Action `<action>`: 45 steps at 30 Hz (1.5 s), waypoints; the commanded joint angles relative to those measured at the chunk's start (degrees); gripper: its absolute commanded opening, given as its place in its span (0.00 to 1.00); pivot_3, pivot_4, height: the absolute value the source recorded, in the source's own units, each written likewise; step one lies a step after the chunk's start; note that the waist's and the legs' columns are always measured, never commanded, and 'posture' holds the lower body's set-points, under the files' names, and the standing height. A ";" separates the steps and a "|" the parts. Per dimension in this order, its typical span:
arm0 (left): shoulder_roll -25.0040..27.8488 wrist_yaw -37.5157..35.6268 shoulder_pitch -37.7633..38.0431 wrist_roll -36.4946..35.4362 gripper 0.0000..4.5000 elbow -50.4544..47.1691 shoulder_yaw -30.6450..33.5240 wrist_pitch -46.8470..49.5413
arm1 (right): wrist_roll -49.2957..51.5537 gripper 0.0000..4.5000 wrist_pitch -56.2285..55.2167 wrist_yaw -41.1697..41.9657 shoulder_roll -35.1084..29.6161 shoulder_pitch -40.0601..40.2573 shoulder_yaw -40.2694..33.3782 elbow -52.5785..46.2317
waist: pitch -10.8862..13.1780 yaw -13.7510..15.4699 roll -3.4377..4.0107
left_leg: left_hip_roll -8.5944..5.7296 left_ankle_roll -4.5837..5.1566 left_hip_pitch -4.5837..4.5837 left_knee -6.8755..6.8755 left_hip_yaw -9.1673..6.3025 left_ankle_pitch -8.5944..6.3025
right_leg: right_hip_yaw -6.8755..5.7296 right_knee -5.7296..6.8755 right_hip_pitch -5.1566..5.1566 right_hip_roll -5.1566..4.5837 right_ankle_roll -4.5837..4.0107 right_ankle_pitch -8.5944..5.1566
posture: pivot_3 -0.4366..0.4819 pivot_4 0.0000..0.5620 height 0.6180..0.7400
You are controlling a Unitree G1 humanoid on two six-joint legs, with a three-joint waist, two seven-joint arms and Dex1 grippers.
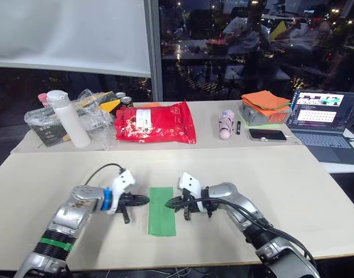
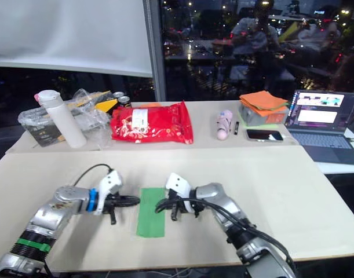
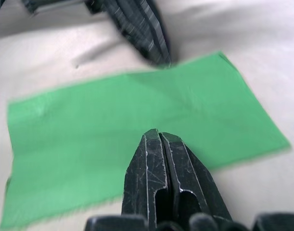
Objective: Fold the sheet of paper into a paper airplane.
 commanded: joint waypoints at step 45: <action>-5.86 -4.27 -4.51 3.46 0.00 3.84 -10.15 -6.06 | -1.18 0.01 -9.57 -2.99 0.99 1.46 -7.42 0.55 | 0.04 -0.05 0.02 | -0.01 0.00 0.03 -0.14 -0.04 -0.01 | -0.02 -0.05 0.05 0.00 -0.02 -0.05 | 0.48 0.27 0.88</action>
